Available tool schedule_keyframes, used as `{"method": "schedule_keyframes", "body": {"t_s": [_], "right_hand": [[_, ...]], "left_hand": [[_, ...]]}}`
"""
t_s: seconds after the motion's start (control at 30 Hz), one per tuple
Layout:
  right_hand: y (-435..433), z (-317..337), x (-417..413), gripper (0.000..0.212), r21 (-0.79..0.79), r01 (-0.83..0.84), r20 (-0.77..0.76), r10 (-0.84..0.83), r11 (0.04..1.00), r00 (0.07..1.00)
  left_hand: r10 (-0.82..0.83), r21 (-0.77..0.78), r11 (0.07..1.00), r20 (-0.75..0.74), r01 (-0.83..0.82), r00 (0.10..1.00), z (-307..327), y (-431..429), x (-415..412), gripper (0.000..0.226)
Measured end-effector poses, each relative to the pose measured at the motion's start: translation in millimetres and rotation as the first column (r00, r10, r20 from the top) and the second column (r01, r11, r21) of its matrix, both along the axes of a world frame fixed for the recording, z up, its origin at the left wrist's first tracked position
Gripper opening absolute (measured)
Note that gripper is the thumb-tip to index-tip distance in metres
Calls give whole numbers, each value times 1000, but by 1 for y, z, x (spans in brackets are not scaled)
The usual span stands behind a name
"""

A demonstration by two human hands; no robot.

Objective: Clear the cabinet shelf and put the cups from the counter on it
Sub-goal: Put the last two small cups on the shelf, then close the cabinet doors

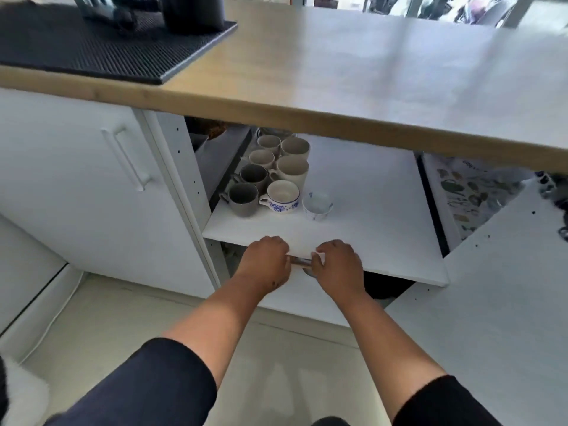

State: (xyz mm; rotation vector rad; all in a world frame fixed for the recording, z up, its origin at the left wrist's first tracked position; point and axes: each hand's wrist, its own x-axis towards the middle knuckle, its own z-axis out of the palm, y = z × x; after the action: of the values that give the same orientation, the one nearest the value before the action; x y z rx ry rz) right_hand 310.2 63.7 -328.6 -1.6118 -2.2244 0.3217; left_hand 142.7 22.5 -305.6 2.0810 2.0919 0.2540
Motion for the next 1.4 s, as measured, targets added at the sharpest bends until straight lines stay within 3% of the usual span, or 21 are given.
{"method": "schedule_keyframes", "body": {"t_s": [0.17,0.23,0.33,0.43,0.5,0.6,0.7,0.8,1.23,1.4], "right_hand": [[-28,87,13,30,-47,-3,48,5,999,999],[-44,133,24,28,-55,15,62,-11,998,998],[-59,191,42,18,48,34,53,-36,998,998],[-76,248,63,11,209,34,46,-44,977,998],[-81,288,79,13,228,55,33,-64,972,997],[-77,329,103,23,185,115,39,-125,976,991],[-70,356,128,53,-104,232,245,-202,967,948],[-61,363,154,74,-310,294,451,-132,904,882],[-37,349,196,79,-448,255,453,-29,857,891],[-72,344,217,73,-454,370,351,-219,811,910]], "left_hand": [[-36,128,991,-15,37,999,94,-27,6,27],[-90,259,962,-4,88,996,141,-40,13,22],[-169,540,830,9,137,986,200,-45,21,14],[-180,590,797,22,133,983,258,-48,37,23],[-176,466,871,2,155,984,297,-46,49,41],[-121,80,989,-42,124,992,333,-42,60,69],[-111,-211,975,-163,75,980,350,-37,66,78],[-138,-361,931,-224,50,965,352,-33,71,83],[-169,-460,888,-272,26,947,338,-20,97,83],[-191,-478,878,-287,33,939,339,-15,101,79]]}}
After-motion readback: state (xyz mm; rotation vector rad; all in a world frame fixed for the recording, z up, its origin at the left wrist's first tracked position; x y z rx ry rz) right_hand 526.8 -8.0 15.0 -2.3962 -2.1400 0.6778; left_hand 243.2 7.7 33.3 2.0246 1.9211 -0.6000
